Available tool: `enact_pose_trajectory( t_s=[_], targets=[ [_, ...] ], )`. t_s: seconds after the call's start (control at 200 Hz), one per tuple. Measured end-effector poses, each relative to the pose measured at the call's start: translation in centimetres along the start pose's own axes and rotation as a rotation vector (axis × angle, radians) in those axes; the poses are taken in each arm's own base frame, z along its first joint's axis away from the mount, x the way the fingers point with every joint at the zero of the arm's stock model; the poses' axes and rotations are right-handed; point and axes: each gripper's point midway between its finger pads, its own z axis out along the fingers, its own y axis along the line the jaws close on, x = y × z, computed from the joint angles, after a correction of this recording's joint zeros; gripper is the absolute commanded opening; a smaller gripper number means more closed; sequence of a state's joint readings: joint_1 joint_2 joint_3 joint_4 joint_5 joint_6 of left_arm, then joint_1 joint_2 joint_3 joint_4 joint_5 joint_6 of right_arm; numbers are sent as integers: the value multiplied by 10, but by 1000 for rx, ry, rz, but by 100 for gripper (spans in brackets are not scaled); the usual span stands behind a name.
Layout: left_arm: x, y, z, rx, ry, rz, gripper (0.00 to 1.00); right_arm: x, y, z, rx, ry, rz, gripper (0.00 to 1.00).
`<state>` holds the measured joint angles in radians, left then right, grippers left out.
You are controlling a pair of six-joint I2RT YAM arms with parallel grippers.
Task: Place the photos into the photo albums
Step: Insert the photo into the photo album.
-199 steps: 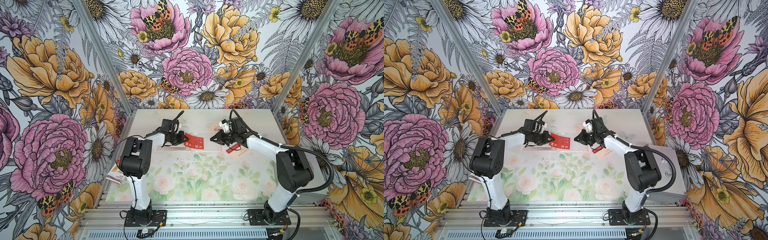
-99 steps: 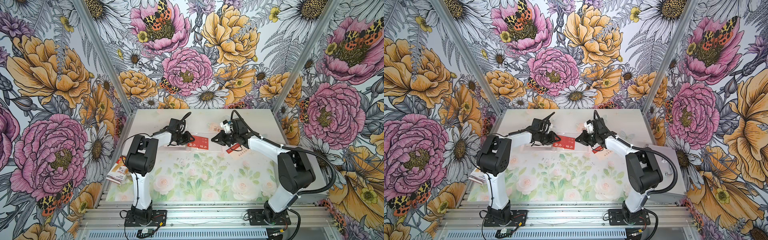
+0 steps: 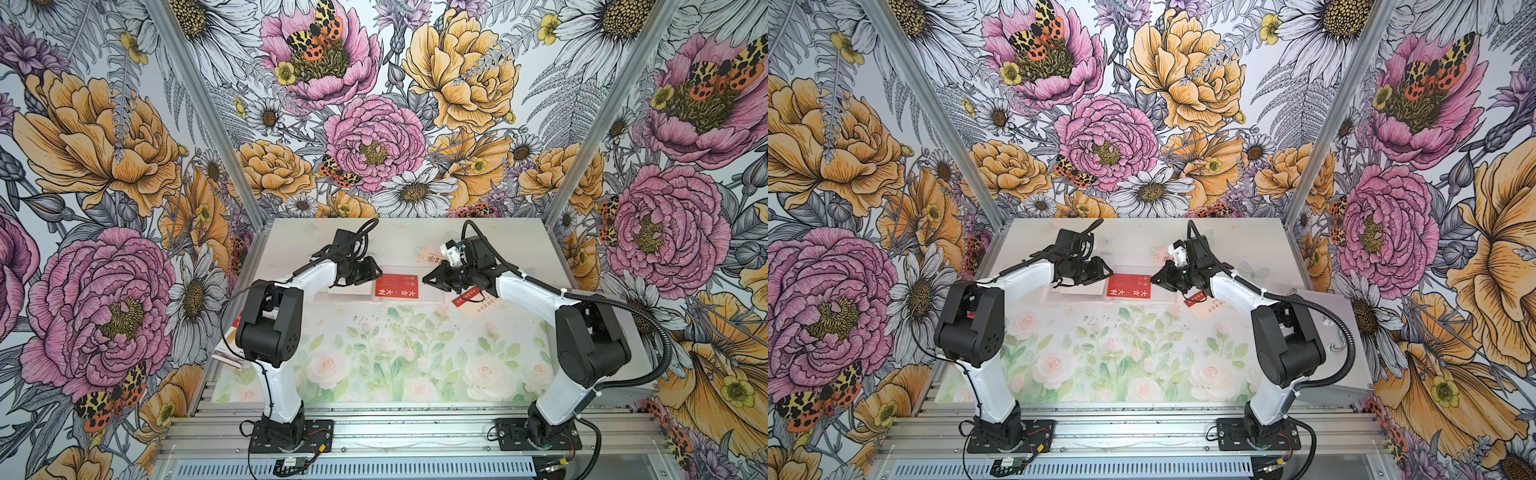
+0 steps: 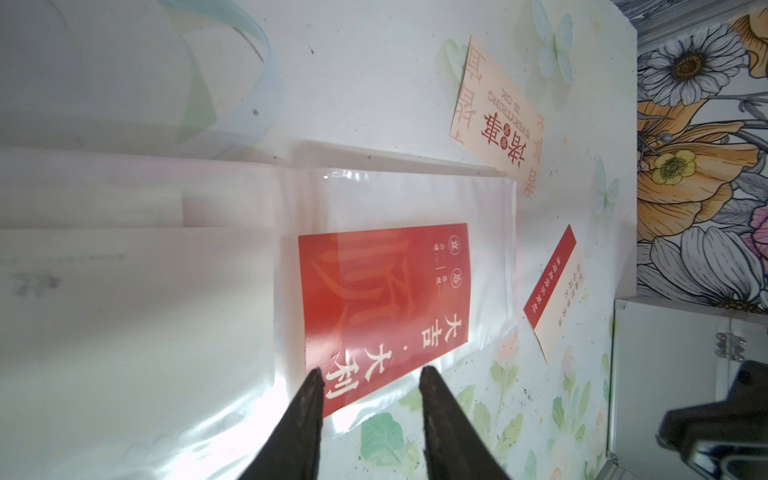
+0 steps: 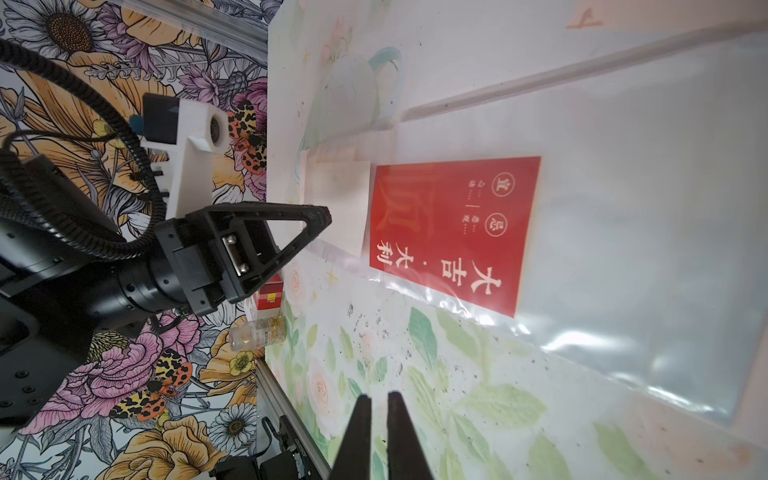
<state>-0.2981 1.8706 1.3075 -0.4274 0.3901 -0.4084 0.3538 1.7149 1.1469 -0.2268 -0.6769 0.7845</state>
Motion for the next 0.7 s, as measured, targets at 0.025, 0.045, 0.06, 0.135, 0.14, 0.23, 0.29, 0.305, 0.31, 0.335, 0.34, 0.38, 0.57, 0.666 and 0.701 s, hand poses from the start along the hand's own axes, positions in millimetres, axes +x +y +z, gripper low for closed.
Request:
enact_pose_trajectory(
  t_s=[0.025, 0.045, 0.06, 0.135, 0.14, 0.23, 0.29, 0.305, 0.31, 0.335, 0.34, 0.38, 0.57, 0.666, 0.701],
  targets=[
    [0, 1, -1, -9, -2, -5, 27, 0, 0, 0, 0, 0, 0, 11],
    [0, 2, -1, -14, -2, -5, 25, 0, 0, 0, 0, 0, 0, 11],
    [0, 4, -1, -23, -3, -7, 23, 0, 0, 0, 0, 0, 0, 11],
    [2, 10, -1, -51, 2, -15, 14, 0, 0, 0, 0, 0, 0, 11],
    [2, 11, -1, -55, 2, -19, 14, 0, 0, 0, 0, 0, 0, 11],
    [4, 17, -1, -88, 4, -26, 6, 0, 0, 0, 0, 0, 0, 11],
    [6, 22, -1, -110, 9, -32, 3, 0, 0, 0, 0, 0, 0, 11],
    [6, 22, -1, -114, 10, -29, 2, 0, 0, 0, 0, 0, 0, 11],
    [6, 23, -1, -117, 11, -31, 2, 0, 0, 0, 0, 0, 0, 11],
    [7, 25, -1, -127, 14, -29, 0, 0, 0, 0, 0, 0, 0, 11],
    [7, 25, -1, -129, 15, -31, 0, 0, 0, 0, 0, 0, 0, 11],
    [8, 28, 1, -144, 18, -31, 0, 0, 0, 0, 0, 0, 0, 11],
    [9, 40, 18, -200, 49, -29, 0, 1, -2, 0, 2, 2, 3, 11],
    [14, 42, 29, -214, 77, -17, 0, 4, -5, 1, 8, 8, 10, 11],
    [16, 42, 32, -216, 88, -14, 0, 5, -6, 1, 10, 10, 12, 11]
  ],
)
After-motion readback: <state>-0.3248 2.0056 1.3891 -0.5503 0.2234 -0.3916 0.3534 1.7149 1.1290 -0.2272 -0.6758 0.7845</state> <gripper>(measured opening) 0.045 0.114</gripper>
